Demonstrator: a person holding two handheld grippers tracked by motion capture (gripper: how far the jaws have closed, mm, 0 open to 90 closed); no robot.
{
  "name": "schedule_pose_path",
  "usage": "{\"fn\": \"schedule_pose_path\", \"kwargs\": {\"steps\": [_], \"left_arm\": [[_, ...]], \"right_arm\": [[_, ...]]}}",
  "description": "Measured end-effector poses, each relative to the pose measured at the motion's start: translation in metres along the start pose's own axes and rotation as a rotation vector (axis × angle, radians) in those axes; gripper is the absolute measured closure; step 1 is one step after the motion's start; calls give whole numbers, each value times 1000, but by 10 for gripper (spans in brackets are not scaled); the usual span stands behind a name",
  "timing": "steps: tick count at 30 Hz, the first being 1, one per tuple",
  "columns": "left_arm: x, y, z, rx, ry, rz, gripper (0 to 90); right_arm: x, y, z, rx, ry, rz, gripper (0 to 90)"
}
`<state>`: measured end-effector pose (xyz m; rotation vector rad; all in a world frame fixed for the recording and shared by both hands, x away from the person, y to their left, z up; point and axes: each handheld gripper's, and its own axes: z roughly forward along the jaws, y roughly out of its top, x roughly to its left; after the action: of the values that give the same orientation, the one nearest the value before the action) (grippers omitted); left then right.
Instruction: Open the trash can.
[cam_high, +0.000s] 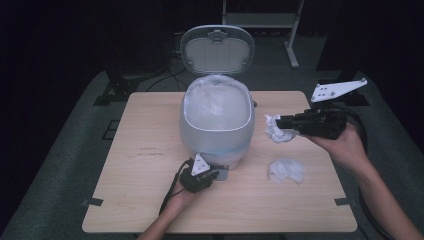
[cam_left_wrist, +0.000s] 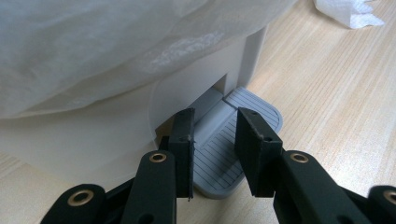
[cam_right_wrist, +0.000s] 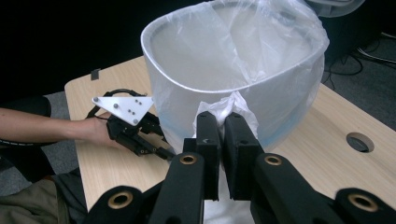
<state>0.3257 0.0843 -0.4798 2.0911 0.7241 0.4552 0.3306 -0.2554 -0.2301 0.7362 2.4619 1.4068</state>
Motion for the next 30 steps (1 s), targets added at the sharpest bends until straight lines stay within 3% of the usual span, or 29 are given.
{"fn": "schedule_pose_path", "kwargs": {"steps": [24, 30], "left_arm": [[0, 0, 0, -2, -2, 1, 681], [0, 0, 0, -2, -1, 2, 681]], "right_arm": [[1, 33, 1, -10, -5, -28, 847], [7, 46, 3, -13, 4, -50, 847]]}}
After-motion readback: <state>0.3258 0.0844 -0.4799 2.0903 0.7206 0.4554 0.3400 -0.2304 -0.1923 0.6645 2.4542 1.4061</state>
